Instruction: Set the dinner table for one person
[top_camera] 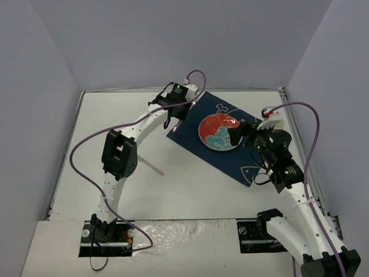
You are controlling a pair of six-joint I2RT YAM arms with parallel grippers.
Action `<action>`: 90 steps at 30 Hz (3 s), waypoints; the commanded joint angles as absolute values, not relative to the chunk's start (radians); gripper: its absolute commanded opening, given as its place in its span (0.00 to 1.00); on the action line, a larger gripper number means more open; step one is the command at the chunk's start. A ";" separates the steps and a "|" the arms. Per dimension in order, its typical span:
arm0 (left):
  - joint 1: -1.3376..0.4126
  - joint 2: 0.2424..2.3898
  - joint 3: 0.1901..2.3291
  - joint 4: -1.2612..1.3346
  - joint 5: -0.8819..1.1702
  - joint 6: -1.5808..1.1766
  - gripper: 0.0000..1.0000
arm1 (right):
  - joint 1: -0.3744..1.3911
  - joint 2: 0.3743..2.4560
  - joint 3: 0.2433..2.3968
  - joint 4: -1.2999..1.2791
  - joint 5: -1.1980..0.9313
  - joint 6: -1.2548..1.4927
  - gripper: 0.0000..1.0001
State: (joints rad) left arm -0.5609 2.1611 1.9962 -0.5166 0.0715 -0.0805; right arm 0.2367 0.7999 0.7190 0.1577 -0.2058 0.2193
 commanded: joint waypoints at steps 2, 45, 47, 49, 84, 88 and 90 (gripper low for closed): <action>-0.572 2.203 2.133 -0.466 0.140 -0.008 0.00 | 0.241 0.779 0.726 0.142 -0.176 0.233 1.00; -0.581 2.462 2.246 -0.462 0.119 0.015 0.27 | 0.241 0.767 0.749 0.005 -0.113 0.193 1.00; -0.581 2.444 2.242 -0.455 0.110 0.002 0.35 | 0.241 0.765 0.749 0.005 -0.112 0.189 1.00; -0.581 2.417 2.233 -0.452 0.103 -0.025 0.42 | 0.242 0.766 0.753 0.005 -0.116 0.183 1.00; 0.043 1.237 1.239 -0.508 -0.145 -0.318 0.97 | 0.860 1.860 1.270 0.141 -0.195 -0.116 0.91; 0.046 1.190 1.153 -0.480 -0.217 -0.311 0.97 | 0.900 1.956 1.382 0.113 -0.203 -0.133 0.86; 0.046 1.190 1.153 -0.486 -0.247 -0.308 0.97 | 0.926 2.019 1.436 0.091 -0.200 -0.142 0.83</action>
